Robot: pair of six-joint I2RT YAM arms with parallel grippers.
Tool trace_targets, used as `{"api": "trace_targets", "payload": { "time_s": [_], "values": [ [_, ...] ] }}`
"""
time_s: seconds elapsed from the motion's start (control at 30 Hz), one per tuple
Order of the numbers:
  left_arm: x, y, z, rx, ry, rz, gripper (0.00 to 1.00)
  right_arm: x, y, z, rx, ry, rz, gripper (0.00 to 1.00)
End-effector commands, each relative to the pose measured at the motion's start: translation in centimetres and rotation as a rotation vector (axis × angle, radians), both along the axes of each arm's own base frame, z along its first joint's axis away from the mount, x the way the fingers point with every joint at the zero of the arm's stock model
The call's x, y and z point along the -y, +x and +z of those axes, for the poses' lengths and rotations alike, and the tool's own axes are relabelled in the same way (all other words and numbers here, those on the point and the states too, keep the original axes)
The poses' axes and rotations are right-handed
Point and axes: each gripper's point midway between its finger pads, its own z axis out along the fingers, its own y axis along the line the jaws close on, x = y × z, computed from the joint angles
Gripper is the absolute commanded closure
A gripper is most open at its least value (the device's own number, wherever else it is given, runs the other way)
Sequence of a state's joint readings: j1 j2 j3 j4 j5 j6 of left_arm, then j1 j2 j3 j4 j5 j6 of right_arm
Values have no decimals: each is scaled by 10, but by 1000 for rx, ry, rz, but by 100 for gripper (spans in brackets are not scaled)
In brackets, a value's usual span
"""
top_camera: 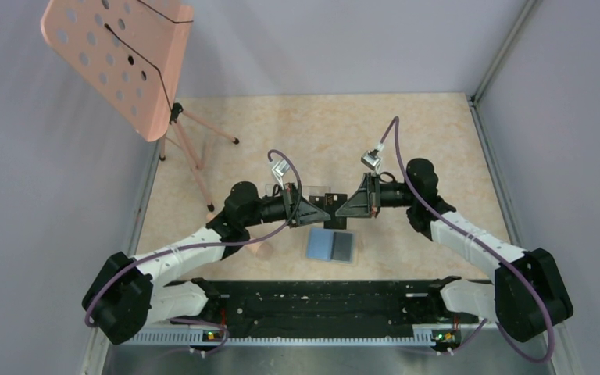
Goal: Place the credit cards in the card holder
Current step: Pick up the credit card from the storage box, then insert the credit card into the card holder.
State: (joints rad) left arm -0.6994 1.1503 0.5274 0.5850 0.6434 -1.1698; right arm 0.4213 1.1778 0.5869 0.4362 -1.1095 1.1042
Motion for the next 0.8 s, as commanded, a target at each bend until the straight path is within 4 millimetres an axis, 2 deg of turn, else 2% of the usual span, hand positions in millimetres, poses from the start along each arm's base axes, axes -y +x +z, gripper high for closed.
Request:
{"api": "trace_targets", "payload": {
  "time_s": [0.0, 0.07, 0.13, 0.2, 0.23, 0.33, 0.4, 0.5, 0.57, 0.67, 0.77],
  "values": [
    [3, -2, 14, 53, -38, -10, 100, -1, -6, 18, 86, 50, 18, 100],
    [3, -2, 13, 53, -35, -7, 99, 0, -6, 18, 93, 50, 14, 100],
    [2, -1, 9, 56, -25, 3, 92, 0, -6, 17, 106, 41, 8, 100],
    [1, 0, 1, 51, -2, 13, 73, 2, -4, 13, 117, 13, -14, 100],
    [1, 1, -4, 51, 12, 23, 67, 3, -3, 4, 92, -31, -34, 100],
    [-7, 8, -31, 9, 112, 88, 56, 12, 5, -12, 105, -146, -95, 100],
    [-17, 16, -60, -34, 241, 158, 54, 25, 14, -29, 78, -234, -162, 100],
    [-45, 27, -107, -110, 493, 284, 55, 45, 20, -50, 35, -323, -230, 100],
    [-62, 30, -128, -138, 639, 326, 56, 54, 19, -61, 11, -367, -248, 100],
    [-74, 36, -147, -159, 773, 351, 60, 60, 15, -75, -14, -414, -250, 100],
    [-70, 46, -157, -160, 826, 347, 64, 62, 13, -82, -28, -433, -250, 100]
  ]
}}
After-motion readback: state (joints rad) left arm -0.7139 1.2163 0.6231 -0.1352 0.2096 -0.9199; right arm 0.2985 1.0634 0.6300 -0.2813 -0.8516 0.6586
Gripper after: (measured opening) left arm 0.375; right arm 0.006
